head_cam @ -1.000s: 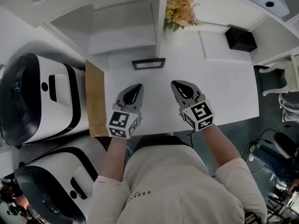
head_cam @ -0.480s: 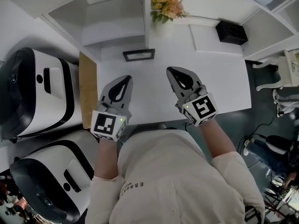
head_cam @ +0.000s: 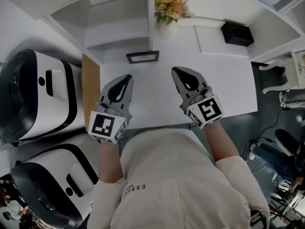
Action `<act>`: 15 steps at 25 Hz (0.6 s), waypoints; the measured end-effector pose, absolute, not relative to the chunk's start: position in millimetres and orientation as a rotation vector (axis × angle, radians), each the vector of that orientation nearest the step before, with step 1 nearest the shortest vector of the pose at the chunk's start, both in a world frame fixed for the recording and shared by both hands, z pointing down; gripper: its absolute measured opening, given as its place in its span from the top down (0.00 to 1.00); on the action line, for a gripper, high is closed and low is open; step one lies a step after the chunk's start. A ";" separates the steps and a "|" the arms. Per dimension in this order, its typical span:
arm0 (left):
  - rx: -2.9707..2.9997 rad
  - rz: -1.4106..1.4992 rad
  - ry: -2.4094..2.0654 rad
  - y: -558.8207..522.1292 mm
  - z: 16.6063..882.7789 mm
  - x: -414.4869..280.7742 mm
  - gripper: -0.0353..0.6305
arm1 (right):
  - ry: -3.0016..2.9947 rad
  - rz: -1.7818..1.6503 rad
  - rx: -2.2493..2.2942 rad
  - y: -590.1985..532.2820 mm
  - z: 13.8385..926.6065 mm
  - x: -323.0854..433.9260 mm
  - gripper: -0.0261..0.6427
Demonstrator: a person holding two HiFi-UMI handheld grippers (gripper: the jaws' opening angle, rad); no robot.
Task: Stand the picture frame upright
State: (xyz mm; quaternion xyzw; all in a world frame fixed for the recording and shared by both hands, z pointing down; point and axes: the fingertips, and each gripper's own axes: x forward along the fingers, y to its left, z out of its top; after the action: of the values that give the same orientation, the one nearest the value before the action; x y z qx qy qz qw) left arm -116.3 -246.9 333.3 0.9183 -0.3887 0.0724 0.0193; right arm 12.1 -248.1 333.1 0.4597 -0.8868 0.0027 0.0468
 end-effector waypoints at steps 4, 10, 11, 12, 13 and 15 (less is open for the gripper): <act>2.858 0.228 -1.197 -252.4 330.5 -113.1 0.94 | -2.706 0.009 1.407 -253.7 331.6 12.3 0.94; 2.855 0.229 -1.180 -256.9 334.1 -111.1 0.94 | -2.702 0.013 1.414 -257.5 331.0 12.8 0.94; 2.855 0.230 -1.180 -257.6 334.3 -111.6 0.94 | -2.702 0.013 1.416 -257.9 330.9 13.0 0.94; 2.854 0.229 -1.181 -258.2 333.9 -112.3 0.94 | -2.703 0.015 1.420 -258.5 331.0 13.2 0.94; 2.854 0.227 -1.183 -258.8 333.1 -112.8 0.94 | -2.705 0.018 1.424 -259.1 331.3 13.4 0.94; 2.858 0.222 -1.187 -260.4 330.7 -113.7 0.94 | -2.708 0.020 1.428 -260.7 331.3 13.2 0.94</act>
State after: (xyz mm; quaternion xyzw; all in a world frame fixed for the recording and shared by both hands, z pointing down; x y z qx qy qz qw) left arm -113.7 -260.4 330.7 0.9210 -0.3825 0.0716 0.0195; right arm 13.2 -260.7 331.3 0.4661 -0.8838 0.0064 0.0400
